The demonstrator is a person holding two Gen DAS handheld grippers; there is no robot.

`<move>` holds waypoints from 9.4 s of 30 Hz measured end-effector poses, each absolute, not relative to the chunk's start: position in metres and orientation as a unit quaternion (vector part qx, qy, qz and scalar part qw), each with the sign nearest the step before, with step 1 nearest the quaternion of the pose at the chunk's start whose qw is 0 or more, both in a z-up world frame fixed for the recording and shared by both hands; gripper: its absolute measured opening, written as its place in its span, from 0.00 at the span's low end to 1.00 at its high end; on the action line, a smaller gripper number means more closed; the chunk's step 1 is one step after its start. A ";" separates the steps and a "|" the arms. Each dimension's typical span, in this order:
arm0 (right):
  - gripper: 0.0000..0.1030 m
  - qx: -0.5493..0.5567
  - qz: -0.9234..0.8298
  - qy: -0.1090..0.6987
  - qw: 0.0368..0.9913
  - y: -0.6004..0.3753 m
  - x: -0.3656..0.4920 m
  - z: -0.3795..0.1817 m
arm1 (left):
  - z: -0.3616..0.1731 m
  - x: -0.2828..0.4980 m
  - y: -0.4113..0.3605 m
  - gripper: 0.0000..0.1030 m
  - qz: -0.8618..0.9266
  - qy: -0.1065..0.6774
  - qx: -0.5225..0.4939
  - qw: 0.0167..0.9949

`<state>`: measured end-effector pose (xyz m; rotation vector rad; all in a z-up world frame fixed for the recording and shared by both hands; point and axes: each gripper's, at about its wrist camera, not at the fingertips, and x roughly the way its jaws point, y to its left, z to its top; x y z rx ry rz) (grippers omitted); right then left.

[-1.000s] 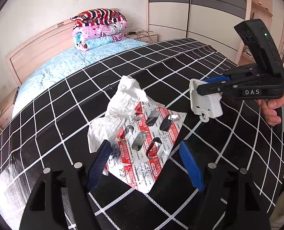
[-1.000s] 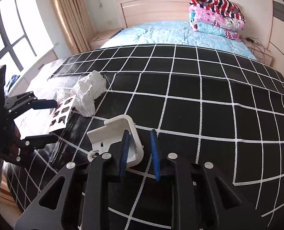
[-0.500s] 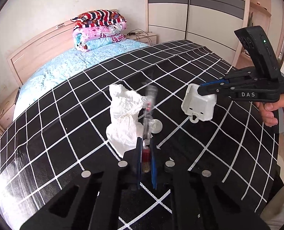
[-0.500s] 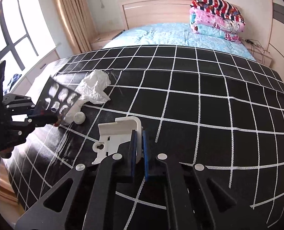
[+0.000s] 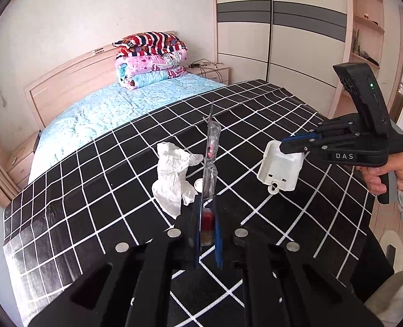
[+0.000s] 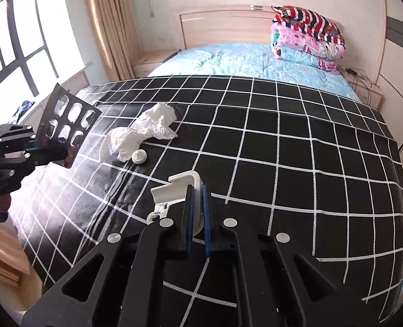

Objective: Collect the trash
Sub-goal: 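Carry the blister pack and plastic holder in both tools over the bin, then open both tools to drop the blister pack and holder into the bin, then move both open tools back to the white tissue and small white cap, then grasp the white tissue with the left tool, then grasp the small white round cap with the right tool while the left tool holds the tissue, then carry the tissue and white cap in both tools over the bin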

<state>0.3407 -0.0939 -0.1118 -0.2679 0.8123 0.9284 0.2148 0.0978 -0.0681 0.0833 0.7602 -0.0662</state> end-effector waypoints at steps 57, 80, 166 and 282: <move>0.07 -0.213 0.487 0.476 0.701 -0.147 0.133 -0.227 | -0.203 0.054 -0.022 0.08 -0.079 0.510 -0.054 0.855; 0.08 -0.211 0.478 0.544 0.656 -0.127 0.141 -0.288 | -0.276 0.078 -0.027 0.09 -0.040 0.585 -0.064 0.808; 0.32 -0.169 0.484 0.370 0.775 -0.019 0.306 -0.120 | -0.117 0.277 0.163 0.46 0.009 0.407 -0.079 0.910; 0.21 -0.207 0.491 0.510 0.675 -0.127 0.140 -0.255 | -0.258 0.066 -0.023 0.10 -0.039 0.557 -0.080 0.826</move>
